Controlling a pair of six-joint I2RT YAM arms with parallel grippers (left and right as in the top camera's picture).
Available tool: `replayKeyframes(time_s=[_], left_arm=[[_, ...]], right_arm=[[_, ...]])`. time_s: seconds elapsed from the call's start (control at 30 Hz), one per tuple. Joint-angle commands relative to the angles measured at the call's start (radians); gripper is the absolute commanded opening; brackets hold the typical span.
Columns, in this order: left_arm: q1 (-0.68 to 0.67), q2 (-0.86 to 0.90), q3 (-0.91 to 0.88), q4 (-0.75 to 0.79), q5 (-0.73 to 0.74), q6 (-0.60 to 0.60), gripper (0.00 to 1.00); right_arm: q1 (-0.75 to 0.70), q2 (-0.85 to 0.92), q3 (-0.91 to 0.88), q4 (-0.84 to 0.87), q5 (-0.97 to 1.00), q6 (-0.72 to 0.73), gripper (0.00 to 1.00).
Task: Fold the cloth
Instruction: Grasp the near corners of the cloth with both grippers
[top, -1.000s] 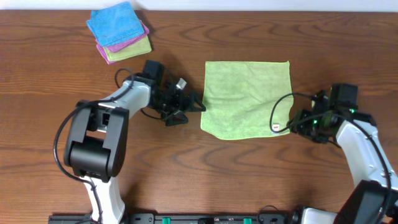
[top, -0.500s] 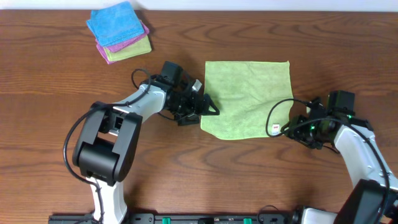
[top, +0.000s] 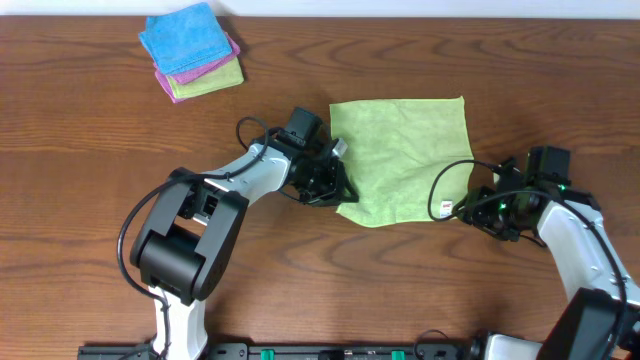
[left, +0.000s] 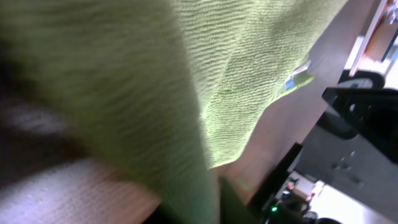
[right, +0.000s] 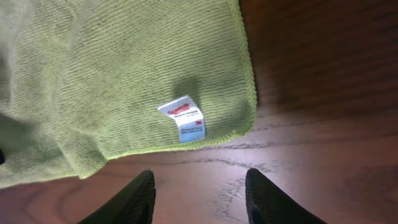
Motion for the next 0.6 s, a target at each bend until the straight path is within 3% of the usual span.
replayKeyframes(time_s=[0.0,0.1,0.57], left_arm=[[0.013,0.017,0.007,-0.009,0.0,0.003,0.06],[0.031,0.017,0.007,-0.025,0.01,0.003,0.06],[0.093,0.017,0.007,-0.118,0.054,0.071,0.05]], right_arm=[[-0.008,-0.018,-0.006,-0.001,0.025,-0.014,0.5],[-0.008,-0.018,-0.032,0.024,0.035,-0.013,0.54],[-0.008,-0.018,-0.212,0.309,-0.014,0.061,0.53]])
